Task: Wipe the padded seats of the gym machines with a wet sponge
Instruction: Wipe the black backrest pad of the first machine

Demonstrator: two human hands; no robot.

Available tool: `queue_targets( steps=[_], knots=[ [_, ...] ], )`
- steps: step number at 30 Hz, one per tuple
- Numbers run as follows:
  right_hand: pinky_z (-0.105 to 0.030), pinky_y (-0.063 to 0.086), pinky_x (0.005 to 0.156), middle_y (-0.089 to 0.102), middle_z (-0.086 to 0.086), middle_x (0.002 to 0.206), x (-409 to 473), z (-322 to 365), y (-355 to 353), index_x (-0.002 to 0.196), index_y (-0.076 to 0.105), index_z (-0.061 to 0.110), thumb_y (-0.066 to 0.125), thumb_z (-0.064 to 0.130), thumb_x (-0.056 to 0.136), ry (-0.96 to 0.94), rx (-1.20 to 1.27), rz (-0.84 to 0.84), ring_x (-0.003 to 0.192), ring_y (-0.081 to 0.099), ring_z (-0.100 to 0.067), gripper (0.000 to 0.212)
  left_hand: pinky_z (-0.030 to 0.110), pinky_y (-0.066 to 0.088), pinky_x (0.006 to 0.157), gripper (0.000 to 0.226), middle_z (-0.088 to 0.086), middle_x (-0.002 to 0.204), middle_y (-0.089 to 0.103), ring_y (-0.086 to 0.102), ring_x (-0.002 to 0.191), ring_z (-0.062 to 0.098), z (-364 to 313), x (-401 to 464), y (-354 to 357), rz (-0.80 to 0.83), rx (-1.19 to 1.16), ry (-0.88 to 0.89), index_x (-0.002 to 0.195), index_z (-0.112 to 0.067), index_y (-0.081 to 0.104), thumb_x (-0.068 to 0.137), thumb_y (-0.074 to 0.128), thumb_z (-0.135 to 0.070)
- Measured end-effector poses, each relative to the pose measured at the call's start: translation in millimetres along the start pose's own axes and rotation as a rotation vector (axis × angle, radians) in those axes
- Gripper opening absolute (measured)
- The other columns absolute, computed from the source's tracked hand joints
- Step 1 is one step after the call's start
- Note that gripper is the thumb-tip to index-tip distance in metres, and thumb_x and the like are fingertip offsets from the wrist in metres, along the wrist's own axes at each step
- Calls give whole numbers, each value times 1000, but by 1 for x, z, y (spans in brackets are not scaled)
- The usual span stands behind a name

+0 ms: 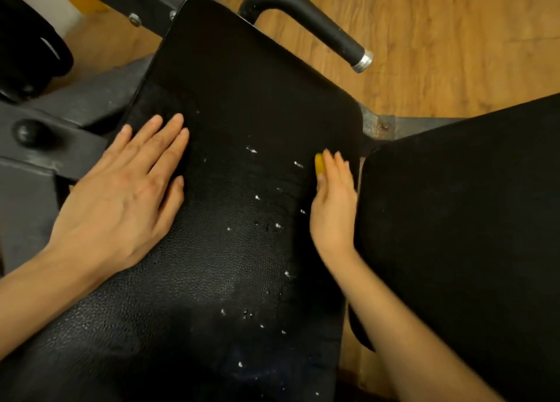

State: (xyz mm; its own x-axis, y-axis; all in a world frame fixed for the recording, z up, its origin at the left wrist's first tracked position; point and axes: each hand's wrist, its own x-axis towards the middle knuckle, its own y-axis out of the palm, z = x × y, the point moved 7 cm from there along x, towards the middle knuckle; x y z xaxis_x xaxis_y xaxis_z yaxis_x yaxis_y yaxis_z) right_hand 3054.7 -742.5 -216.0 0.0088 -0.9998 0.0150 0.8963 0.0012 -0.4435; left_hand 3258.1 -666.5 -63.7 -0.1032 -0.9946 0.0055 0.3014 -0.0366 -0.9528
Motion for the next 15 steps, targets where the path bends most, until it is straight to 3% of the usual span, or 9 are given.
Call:
queue_targets(
  steps=[4, 10, 12, 15],
  knots=[
    [-43, 17, 121, 35, -8, 154, 75, -3, 1, 144, 43, 17, 37, 18, 104, 184, 44, -110, 146, 25, -25, 40, 38, 6, 123, 63, 7, 163, 19, 14, 151, 22, -3, 0, -4, 10, 28, -6, 154, -8, 26, 98, 25, -37],
    [-37, 19, 122, 44, -2, 149, -47, 12, 5, 135, 54, 17, 53, 12, 98, -58, 193, -26, 144, 30, -14, 37, 42, 10, 124, 62, 7, 163, 20, 14, 151, 22, -5, -1, -6, 10, 36, -19, 153, -8, 26, 98, 28, -35],
    [-43, 23, 120, 47, -5, 147, -17, 16, 6, 134, 56, 15, 52, 10, 98, -81, 197, -16, 143, 33, -18, 36, 42, 11, 123, 61, 7, 162, 20, 14, 151, 22, -6, -2, -7, 12, 32, -18, 153, -8, 27, 98, 28, -35],
    [-45, 20, 120, 45, -4, 149, 59, 19, 10, 136, 54, 16, 48, 13, 100, 57, 174, -90, 144, 31, -20, 36, 42, 11, 123, 61, 8, 162, 20, 15, 151, 22, -7, -2, -8, 10, 41, -27, 153, -7, 27, 98, 28, -35]
  ],
)
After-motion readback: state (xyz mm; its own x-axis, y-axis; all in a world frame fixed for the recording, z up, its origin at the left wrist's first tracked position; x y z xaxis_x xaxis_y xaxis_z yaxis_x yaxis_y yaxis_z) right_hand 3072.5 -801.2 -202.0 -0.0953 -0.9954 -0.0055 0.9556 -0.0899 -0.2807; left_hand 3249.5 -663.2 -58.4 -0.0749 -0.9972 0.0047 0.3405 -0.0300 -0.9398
